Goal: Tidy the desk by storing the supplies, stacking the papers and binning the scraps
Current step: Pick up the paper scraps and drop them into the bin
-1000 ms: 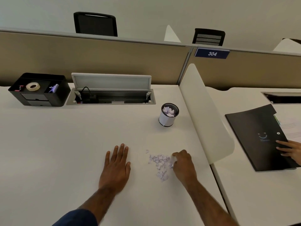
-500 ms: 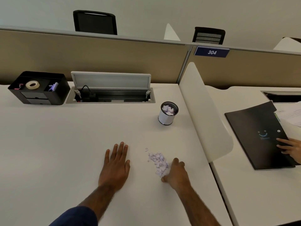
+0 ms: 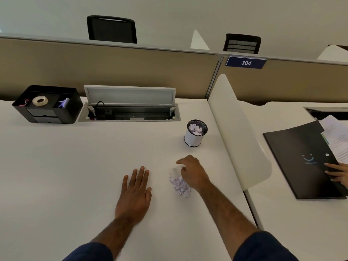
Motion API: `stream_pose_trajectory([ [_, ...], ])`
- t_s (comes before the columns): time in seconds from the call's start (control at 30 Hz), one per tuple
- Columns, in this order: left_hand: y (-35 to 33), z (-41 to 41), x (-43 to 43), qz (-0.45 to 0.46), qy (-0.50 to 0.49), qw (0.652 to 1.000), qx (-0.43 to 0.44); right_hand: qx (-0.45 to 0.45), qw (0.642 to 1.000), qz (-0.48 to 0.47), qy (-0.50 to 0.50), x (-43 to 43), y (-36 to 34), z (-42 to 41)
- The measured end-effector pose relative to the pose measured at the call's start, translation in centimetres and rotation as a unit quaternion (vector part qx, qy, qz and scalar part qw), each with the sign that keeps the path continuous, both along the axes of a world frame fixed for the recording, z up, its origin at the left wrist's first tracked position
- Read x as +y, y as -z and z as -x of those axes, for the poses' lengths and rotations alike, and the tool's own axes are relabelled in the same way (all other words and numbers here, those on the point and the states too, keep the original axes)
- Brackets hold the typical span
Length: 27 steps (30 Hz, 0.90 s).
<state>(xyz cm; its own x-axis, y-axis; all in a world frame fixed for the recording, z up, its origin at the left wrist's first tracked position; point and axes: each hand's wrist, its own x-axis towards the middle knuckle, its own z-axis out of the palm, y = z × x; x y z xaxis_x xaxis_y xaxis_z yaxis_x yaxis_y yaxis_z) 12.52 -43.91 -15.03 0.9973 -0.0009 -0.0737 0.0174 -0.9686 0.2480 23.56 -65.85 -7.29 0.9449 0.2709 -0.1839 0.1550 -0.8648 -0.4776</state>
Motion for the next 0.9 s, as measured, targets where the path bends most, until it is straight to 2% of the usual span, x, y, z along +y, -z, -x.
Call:
stream_pose_trajectory([
  [0.07,0.1,-0.1,0.0,-0.003,-0.001,1.000,-0.004,0.006,0.995,0.056,-0.081,1.1,0.8,0.7],
  [0.13,0.2,-0.1,0.1,-0.006,-0.002,1.000,-0.006,-0.031,0.988,0.100,-0.112,2.0,1.5,2.1],
  [0.27,0.6,0.0,0.2,-0.001,-0.002,1.000,-0.011,-0.076,0.988,0.070,-0.119,1.7,2.6,5.2],
  [0.3,0.7,-0.1,0.2,0.000,-0.001,1.000,-0.013,-0.082,0.991,0.052,-0.097,1.0,2.7,5.5],
  [0.37,0.7,-0.2,0.1,-0.001,0.001,1.000,-0.016,-0.109,0.994,0.024,0.017,-1.1,2.8,5.4],
  [0.47,0.8,-0.2,0.2,-0.001,0.000,1.000,-0.019,-0.075,0.975,0.083,0.190,-4.3,1.8,4.7],
  [0.53,0.8,-0.1,0.2,-0.002,0.001,1.000,-0.019,-0.038,0.969,0.138,0.200,-4.8,1.3,4.8],
  [0.6,0.8,-0.2,0.2,-0.001,0.000,1.000,-0.019,-0.033,0.975,0.148,0.164,-3.7,1.2,5.5],
  [0.8,0.7,-0.1,0.1,-0.006,0.000,1.000,-0.016,-0.011,0.997,0.071,0.035,0.5,1.9,7.7],
  [0.9,0.7,-0.2,0.1,-0.003,-0.001,1.000,-0.019,-0.005,0.995,-0.010,0.095,-0.8,0.8,6.6],
])
